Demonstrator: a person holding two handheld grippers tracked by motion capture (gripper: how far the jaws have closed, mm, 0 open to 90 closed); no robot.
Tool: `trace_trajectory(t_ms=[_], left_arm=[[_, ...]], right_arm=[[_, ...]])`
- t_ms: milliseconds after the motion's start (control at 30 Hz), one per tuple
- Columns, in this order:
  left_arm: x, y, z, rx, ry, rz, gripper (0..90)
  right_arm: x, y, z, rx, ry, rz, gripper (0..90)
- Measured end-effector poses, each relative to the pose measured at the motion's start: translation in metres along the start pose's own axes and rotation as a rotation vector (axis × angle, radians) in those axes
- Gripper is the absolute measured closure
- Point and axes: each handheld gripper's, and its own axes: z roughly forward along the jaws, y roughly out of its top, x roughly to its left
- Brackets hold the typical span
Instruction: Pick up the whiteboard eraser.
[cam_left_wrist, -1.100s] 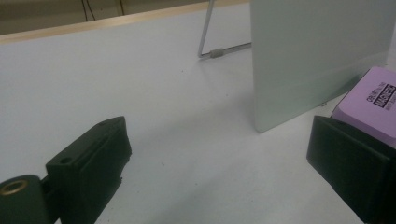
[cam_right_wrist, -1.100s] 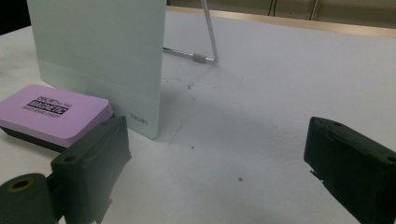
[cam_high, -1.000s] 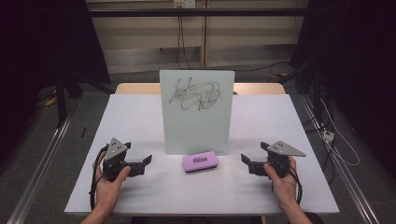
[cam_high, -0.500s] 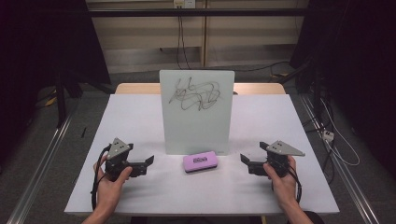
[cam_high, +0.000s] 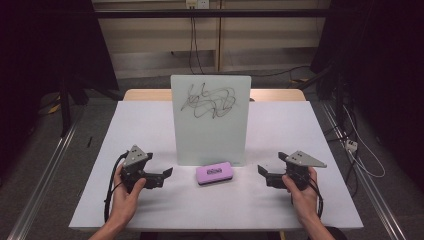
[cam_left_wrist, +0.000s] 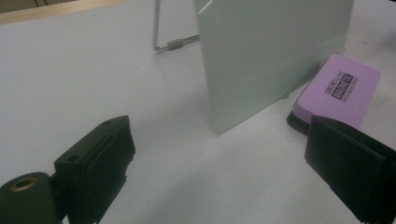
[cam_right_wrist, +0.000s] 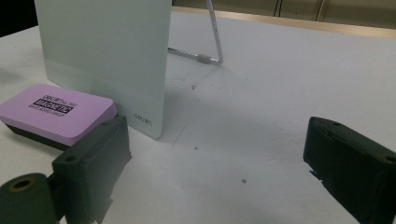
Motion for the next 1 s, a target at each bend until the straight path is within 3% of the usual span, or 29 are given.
trace_trajectory(t_ms=[167, 233, 333, 467, 667, 767, 800, 900, 933, 1000], left_arm=[[-0.008, 0.006, 0.005, 0.040, -0.027, 0.058, 7.8], [-0.011, 0.009, 0.010, 0.054, -0.092, 0.100, 7.5], [-0.015, 0.014, 0.016, 0.062, -0.093, 0.120, 6.7], [-0.020, 0.023, 0.021, 0.059, -0.129, 0.135, 6.6], [-0.032, 0.033, 0.033, 0.068, -0.166, 0.163, 6.7], [-0.037, 0.036, 0.037, 0.081, -0.164, 0.168, 7.6], [-0.039, 0.038, 0.042, 0.095, -0.197, 0.181, 8.3], [-0.044, 0.041, 0.048, 0.120, -0.221, 0.189, 9.4], [-0.047, 0.041, 0.050, 0.127, -0.204, 0.204, 9.7], [-0.050, 0.043, 0.054, 0.132, -0.243, 0.215, 10.5]], right_arm=[[0.002, 0.000, 0.000, 0.009, -0.010, 0.008, 7.0], [0.000, 0.000, 0.000, 0.010, -0.001, 0.020, 7.1], [0.001, 0.002, -0.001, 0.006, -0.003, 0.022, 7.1], [0.003, 0.003, -0.002, 0.013, -0.004, 0.008, 7.0], [0.006, 0.002, 0.001, 0.058, -0.005, -0.037, 7.1], [0.008, 0.000, 0.002, 0.068, -0.014, -0.063, 7.1], [0.008, 0.000, 0.003, 0.070, -0.015, -0.066, 7.1], [0.009, 0.001, 0.003, 0.054, -0.011, -0.062, 7.1], [0.009, 0.001, 0.002, 0.050, -0.007, -0.056, 7.1], [0.009, 0.000, 0.001, 0.039, 0.008, -0.044, 7.0]])
